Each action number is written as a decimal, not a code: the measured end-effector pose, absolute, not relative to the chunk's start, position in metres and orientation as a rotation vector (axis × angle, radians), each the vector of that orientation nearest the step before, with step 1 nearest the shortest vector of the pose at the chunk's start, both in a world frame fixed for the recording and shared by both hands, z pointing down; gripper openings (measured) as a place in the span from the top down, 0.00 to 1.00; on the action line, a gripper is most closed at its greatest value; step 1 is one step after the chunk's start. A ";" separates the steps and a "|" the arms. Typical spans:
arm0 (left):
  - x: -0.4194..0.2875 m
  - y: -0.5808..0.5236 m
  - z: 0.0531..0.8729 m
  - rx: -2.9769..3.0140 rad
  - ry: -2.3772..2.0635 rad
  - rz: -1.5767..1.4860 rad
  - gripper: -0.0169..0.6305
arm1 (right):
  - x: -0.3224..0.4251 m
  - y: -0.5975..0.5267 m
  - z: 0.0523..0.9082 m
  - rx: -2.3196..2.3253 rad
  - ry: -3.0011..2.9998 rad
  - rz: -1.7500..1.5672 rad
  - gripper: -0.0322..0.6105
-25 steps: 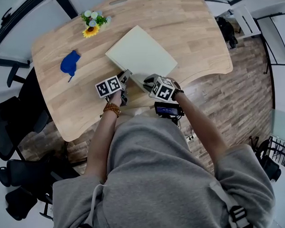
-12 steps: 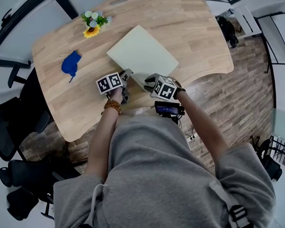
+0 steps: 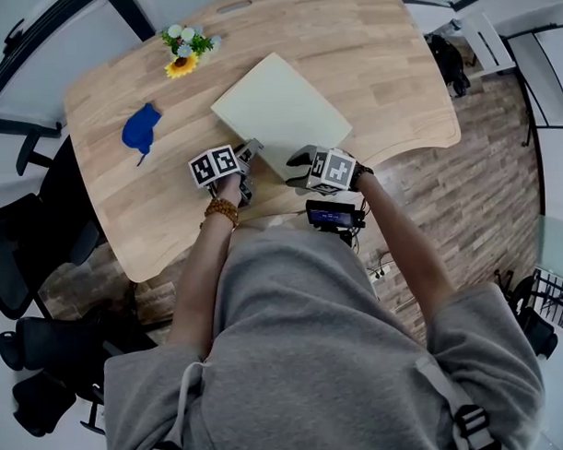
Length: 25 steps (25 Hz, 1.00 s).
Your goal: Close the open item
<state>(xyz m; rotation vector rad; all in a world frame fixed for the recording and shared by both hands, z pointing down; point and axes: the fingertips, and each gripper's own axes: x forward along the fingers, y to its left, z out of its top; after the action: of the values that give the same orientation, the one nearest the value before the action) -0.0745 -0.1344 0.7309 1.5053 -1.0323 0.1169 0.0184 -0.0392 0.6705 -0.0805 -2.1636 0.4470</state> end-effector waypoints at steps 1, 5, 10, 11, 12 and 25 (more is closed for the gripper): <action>-0.074 -0.135 0.731 1.505 -1.032 0.116 0.68 | 0.019 -0.044 0.667 -0.067 -2.178 0.440 0.64; -0.075 -0.136 0.731 1.502 -1.035 0.113 0.68 | 0.025 -0.080 0.673 0.105 -2.193 0.390 0.65; -0.076 -0.135 0.727 1.495 -1.037 0.120 0.68 | 0.026 -0.089 0.696 0.179 -2.114 0.399 0.68; -0.078 -0.136 0.724 1.495 -1.038 0.108 0.69 | 0.023 -0.087 0.698 0.167 -2.109 0.392 0.67; -0.080 -0.137 0.721 1.493 -1.038 0.086 0.69 | 0.021 -0.086 0.700 0.157 -2.106 0.381 0.67; -0.070 -0.143 0.727 1.494 -1.021 0.133 0.69 | 0.030 -0.079 0.701 0.113 -2.053 0.387 0.67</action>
<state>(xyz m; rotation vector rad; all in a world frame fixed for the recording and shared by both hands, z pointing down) -0.0705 -0.1429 0.7272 1.4937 -1.0206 0.1333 0.0298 -0.0788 0.7008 0.1135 -2.0527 0.3866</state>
